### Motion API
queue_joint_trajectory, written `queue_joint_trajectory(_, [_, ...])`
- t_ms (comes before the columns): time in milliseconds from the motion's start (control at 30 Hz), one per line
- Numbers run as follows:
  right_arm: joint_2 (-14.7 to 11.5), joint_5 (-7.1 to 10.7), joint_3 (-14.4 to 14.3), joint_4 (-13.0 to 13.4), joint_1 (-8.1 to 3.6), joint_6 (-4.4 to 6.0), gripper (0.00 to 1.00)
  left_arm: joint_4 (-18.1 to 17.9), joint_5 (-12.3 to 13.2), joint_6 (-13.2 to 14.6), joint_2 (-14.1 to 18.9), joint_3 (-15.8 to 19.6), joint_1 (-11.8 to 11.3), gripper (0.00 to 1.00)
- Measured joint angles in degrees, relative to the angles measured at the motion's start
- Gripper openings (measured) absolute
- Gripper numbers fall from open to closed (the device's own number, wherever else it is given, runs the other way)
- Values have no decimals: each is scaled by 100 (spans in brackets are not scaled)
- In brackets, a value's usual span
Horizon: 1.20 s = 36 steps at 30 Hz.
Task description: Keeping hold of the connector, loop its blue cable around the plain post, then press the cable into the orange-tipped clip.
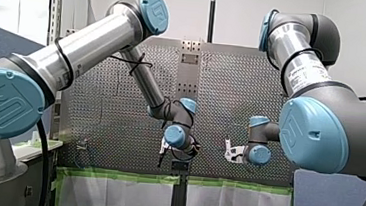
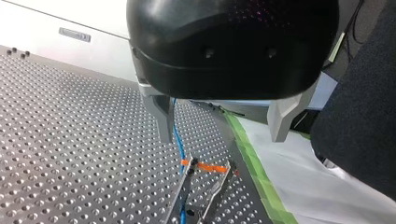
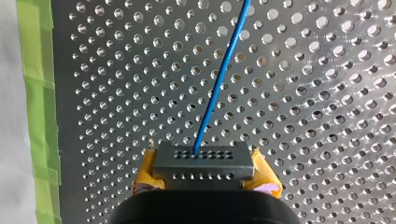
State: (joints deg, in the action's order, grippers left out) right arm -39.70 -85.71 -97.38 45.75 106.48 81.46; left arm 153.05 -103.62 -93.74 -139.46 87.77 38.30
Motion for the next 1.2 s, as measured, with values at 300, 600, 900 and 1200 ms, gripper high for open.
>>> queue_joint_trajectory(300, [0, 1, 0, -20, 0, 16, 0, 22, -50, -53, 10, 1, 52, 100])
queue_joint_trajectory(600, [0, 0, 2, -29, 0, 25, 0, 61, -98, -82, 12, 1, 91, 100])
queue_joint_trajectory(900, [-1, 1, 2, -39, 0, 28, 0, 142, -194, -84, 12, 1, 125, 100])
queue_joint_trajectory(1200, [-1, 1, 2, -24, 0, 30, 0, 527, -677, -209, 12, -2, 104, 100])
